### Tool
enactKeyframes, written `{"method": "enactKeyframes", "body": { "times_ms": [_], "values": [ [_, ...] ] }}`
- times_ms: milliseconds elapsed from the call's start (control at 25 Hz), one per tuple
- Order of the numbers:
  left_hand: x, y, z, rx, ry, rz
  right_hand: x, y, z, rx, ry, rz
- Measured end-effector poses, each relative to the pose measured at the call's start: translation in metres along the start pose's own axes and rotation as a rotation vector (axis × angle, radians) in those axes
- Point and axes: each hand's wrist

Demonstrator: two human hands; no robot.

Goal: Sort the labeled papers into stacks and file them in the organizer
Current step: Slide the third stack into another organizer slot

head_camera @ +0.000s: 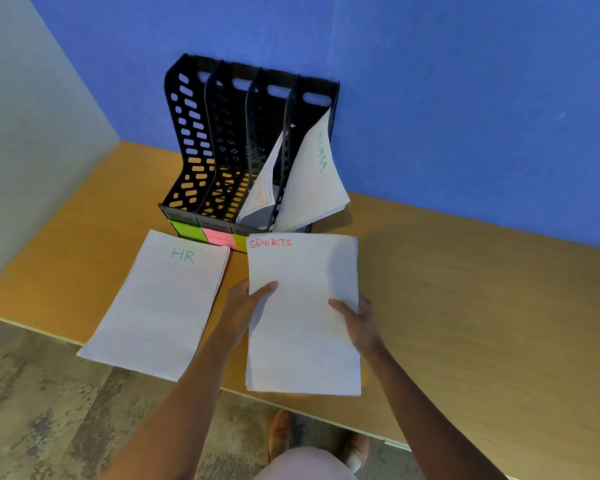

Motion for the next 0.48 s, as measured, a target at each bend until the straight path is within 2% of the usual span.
{"method": "enactKeyframes", "body": {
  "times_ms": [120, 280, 400, 480],
  "values": [
    [0.001, -0.007, 0.022, -0.044, -0.047, -0.044, -0.001, 0.006, -0.019, 0.049, 0.117, 0.033],
    [-0.002, -0.016, 0.056, -0.041, -0.164, -0.110, -0.001, 0.003, -0.039, -0.003, 0.212, 0.094],
    [-0.008, -0.021, 0.064, -0.004, -0.181, -0.115, -0.004, 0.000, -0.040, -0.024, 0.195, 0.115],
    [-0.012, -0.023, 0.058, 0.086, -0.131, -0.131, -0.006, 0.001, -0.031, -0.057, 0.146, 0.133]
  ]
}}
Point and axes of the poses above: each hand's wrist, its own x-axis towards the middle knuckle, its own y-axis out of the back of the hand, z = x × y, and after that the axes turned 6 degrees about -z, right-handed
